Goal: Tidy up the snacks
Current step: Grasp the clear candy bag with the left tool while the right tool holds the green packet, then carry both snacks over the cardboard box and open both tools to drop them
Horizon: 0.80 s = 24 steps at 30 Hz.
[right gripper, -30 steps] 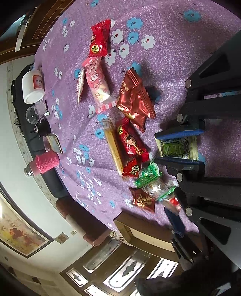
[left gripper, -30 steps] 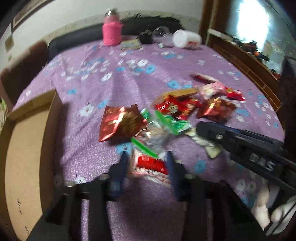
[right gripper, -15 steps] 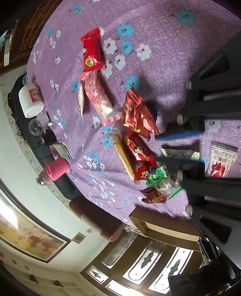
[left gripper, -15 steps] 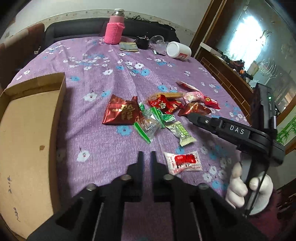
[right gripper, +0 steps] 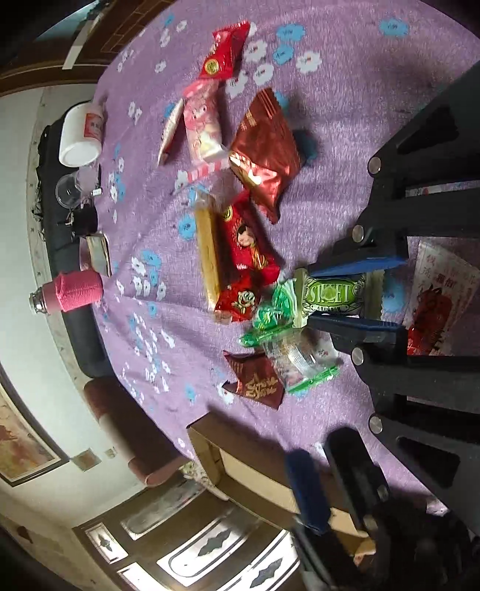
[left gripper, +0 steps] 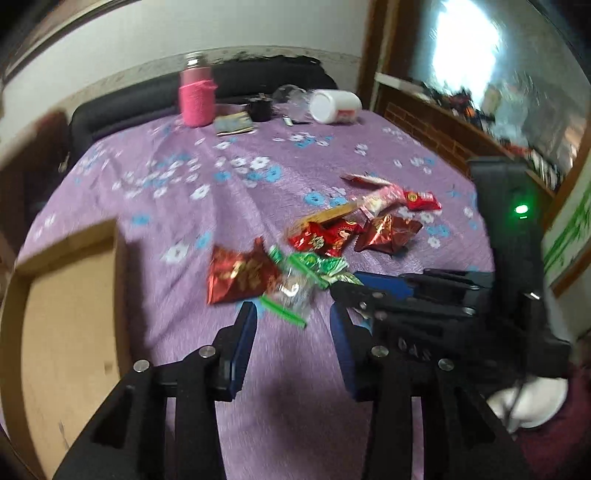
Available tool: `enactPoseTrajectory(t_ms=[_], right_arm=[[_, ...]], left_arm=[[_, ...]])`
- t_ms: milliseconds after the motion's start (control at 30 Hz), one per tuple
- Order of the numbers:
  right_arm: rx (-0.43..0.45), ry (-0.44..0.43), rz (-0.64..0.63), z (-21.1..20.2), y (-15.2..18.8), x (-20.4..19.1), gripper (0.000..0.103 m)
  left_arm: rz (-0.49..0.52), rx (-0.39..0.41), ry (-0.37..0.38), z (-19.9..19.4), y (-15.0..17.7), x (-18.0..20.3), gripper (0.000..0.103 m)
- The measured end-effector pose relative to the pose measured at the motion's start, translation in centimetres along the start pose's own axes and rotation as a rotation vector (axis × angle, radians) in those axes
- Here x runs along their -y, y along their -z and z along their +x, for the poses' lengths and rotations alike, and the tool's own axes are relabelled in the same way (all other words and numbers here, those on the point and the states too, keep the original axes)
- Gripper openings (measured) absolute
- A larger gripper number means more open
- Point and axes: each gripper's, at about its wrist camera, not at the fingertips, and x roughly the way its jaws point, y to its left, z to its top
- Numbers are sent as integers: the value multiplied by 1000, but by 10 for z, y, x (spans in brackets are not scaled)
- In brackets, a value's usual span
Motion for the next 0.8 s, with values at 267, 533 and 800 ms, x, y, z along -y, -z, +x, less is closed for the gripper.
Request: enactPoseTrajectory(t_ms=[267, 533, 800], right_arm=[[49, -46, 143, -18, -4, 37, 20], [57, -67, 163, -22, -4, 38, 20], [92, -64, 196, -30, -2, 46, 20]], left_arm=[[187, -79, -4, 47, -15, 19, 39], [199, -112, -26, 65, -13, 17, 20], [129, -69, -24, 49, -11, 13, 14]])
